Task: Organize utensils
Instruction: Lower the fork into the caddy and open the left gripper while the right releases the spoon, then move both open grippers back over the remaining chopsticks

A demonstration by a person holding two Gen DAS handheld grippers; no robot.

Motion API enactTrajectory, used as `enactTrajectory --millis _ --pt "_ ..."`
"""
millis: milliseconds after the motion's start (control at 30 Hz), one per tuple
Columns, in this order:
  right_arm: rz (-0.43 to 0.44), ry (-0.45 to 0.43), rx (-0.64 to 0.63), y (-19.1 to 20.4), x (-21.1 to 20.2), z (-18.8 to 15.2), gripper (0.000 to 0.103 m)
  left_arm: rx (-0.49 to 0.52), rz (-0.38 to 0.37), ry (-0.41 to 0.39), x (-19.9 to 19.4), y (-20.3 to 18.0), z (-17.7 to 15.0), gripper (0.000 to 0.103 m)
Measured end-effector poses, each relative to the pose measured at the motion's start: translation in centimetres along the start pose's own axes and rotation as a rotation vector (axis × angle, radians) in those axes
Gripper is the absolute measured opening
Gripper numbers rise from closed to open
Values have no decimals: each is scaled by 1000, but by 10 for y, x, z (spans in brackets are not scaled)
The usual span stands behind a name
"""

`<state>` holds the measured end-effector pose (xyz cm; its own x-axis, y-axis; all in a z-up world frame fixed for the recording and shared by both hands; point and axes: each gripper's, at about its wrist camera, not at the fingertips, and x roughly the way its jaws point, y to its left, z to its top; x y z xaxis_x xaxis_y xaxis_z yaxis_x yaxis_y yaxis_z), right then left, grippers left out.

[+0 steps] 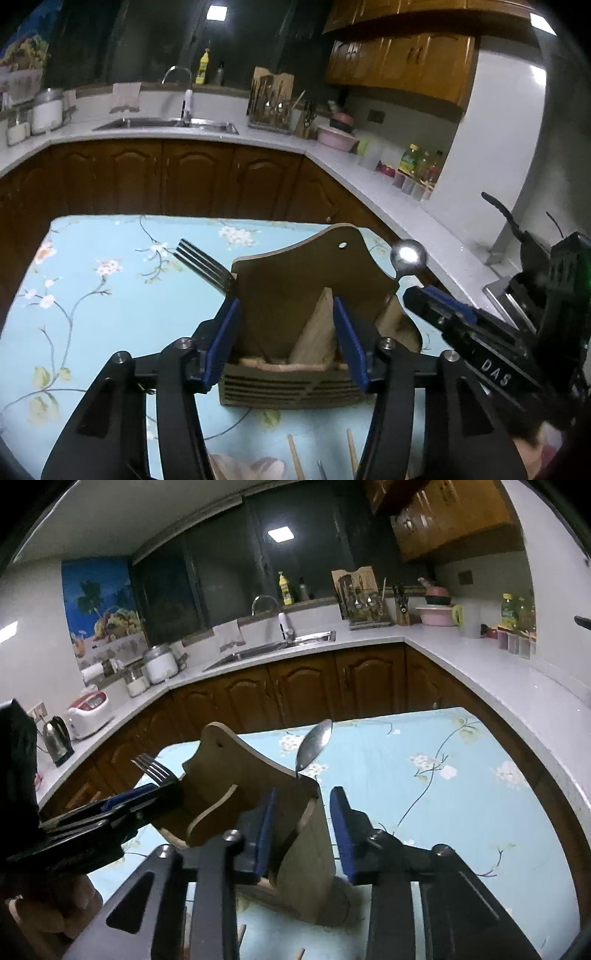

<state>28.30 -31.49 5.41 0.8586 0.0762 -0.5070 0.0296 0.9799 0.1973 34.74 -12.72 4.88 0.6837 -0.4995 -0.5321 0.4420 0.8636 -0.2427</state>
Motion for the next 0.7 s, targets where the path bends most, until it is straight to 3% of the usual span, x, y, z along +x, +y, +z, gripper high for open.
enactTrajectory --millis 300,433,700 --pt "-5 -36 44 -15 -36 -6 54 -69 36 -60 -49 20 -16 71" --pt "4 -35 59 -18 -52 -12 59 -100 95 -92 -76 31 -32 77" --pt "50 -55 100 -16 -103 -45 83 -116 252 -126 -122 34 -79 97"
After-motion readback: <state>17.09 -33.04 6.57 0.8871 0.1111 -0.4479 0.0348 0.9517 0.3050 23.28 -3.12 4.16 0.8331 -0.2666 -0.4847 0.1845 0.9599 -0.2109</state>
